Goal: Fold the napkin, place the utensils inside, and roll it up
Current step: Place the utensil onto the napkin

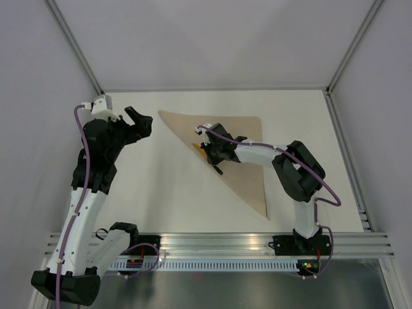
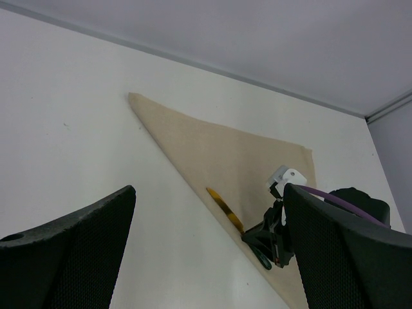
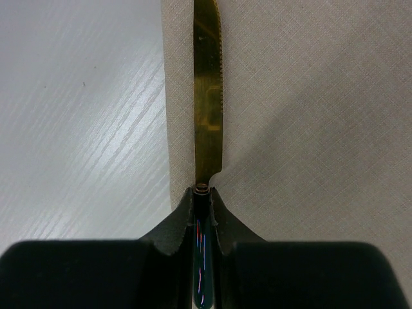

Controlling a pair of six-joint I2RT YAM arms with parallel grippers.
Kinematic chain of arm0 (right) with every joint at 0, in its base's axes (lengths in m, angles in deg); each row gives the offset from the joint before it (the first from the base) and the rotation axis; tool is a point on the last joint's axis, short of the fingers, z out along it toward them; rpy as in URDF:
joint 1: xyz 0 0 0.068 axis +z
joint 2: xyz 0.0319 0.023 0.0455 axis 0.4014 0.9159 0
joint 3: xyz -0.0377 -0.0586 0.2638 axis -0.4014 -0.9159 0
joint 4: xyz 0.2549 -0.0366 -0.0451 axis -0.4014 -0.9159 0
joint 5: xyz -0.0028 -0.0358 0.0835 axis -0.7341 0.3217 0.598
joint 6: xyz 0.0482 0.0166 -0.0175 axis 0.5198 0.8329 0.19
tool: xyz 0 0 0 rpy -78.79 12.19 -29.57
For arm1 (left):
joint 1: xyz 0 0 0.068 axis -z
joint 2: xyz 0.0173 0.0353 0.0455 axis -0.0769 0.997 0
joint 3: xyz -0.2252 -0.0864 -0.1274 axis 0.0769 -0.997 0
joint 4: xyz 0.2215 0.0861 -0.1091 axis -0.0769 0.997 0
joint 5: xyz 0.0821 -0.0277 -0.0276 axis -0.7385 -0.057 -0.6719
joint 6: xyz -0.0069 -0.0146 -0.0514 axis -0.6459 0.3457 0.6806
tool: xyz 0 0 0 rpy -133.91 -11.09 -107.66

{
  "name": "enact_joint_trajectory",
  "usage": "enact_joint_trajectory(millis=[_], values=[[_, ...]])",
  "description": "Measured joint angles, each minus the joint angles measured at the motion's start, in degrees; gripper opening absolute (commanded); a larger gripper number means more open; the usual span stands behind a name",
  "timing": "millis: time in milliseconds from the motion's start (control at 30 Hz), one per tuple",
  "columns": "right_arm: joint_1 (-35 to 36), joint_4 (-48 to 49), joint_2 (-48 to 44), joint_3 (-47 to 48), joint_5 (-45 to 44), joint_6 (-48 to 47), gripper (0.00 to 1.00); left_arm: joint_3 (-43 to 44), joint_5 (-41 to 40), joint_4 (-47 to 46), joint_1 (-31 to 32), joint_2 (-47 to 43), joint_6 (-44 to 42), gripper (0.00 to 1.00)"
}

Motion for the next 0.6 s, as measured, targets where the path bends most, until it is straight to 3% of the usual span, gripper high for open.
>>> enact_joint_trajectory(millis=[600], values=[[0.04, 0.92, 1.49, 0.11, -0.17, -0.59, 0.01, -0.55, 0.02, -0.02, 0.00, -0.13, 0.00, 1.00]])
